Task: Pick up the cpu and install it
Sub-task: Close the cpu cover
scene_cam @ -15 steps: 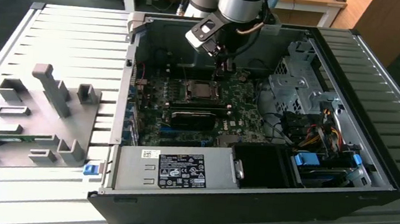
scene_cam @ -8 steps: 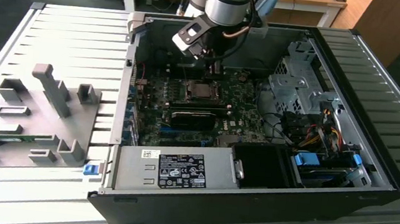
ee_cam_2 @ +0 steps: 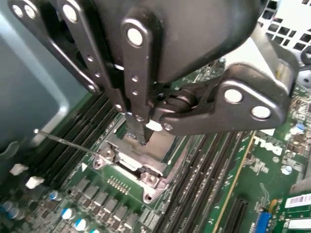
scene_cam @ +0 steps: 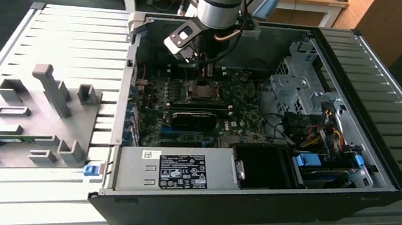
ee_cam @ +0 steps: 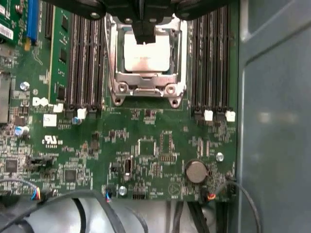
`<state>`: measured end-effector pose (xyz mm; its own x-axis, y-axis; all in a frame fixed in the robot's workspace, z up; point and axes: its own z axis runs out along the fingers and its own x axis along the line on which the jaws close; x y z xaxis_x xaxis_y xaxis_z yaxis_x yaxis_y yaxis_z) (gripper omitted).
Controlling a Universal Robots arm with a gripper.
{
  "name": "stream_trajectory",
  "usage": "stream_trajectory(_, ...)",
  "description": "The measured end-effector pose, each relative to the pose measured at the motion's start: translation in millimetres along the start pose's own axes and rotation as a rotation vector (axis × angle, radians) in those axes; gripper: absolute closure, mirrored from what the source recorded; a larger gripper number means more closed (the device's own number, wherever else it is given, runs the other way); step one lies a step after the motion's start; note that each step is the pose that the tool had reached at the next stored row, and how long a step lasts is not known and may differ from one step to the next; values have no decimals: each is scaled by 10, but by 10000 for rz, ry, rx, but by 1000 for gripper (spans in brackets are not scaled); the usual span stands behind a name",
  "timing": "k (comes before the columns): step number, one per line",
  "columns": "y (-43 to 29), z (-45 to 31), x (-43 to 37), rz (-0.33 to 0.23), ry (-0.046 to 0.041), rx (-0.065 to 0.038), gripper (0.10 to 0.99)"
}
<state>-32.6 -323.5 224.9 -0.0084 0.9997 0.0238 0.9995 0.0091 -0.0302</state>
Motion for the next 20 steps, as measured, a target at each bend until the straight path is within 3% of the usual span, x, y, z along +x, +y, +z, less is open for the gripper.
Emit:
stream_trajectory(5,-96,79,-2,-2,-1,-8,980)
stream_trajectory(10,-96,165,-3,-4,0,-8,980)
stream_trajectory(20,-99,235,-5,-4,-2,-8,980)
